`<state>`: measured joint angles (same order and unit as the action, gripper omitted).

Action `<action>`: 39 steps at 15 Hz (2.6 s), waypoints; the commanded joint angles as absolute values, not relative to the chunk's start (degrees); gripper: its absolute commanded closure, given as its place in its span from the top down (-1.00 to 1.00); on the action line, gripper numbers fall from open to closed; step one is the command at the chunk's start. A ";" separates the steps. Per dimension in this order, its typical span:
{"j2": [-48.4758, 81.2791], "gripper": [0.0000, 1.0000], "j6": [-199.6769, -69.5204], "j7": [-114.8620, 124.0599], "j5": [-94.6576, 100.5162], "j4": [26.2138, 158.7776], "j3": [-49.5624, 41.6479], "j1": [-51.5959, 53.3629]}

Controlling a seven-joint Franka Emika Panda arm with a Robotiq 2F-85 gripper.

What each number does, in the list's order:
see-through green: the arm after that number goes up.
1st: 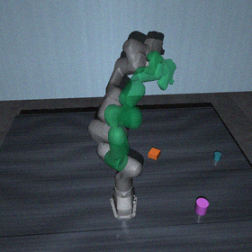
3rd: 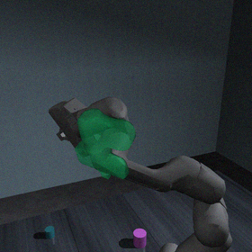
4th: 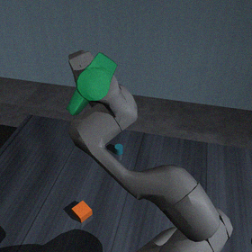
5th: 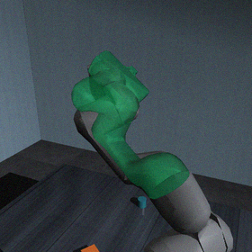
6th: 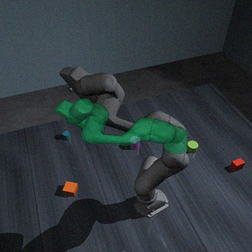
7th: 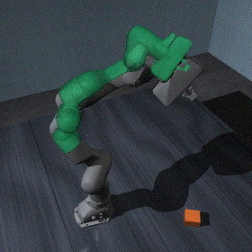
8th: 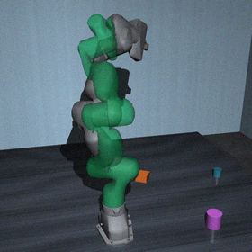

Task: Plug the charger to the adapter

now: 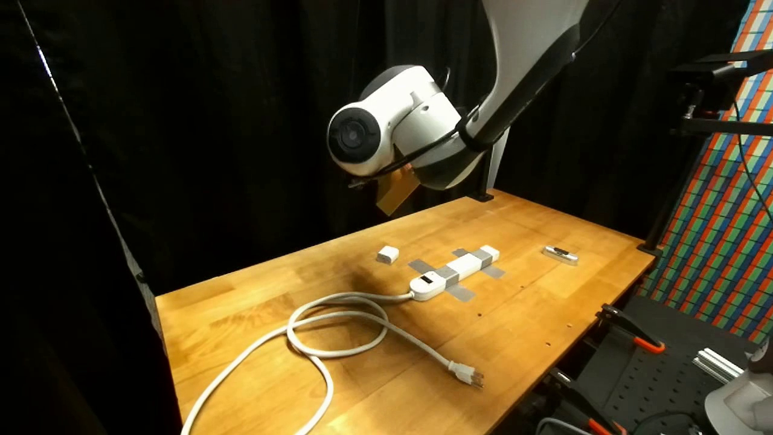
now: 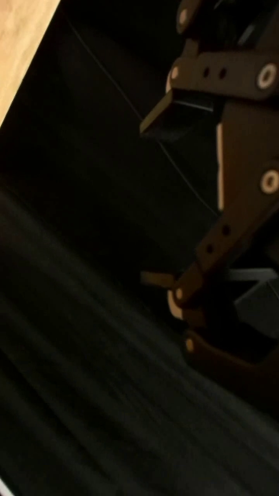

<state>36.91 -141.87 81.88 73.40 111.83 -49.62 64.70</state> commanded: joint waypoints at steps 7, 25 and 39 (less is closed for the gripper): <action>37.37 1.00 -115.62 102.25 73.46 114.82 -29.87 58.52; 45.38 1.00 -107.38 119.04 68.80 104.40 -1.99 31.87; 52.85 1.00 -104.67 138.28 68.81 96.40 5.64 25.42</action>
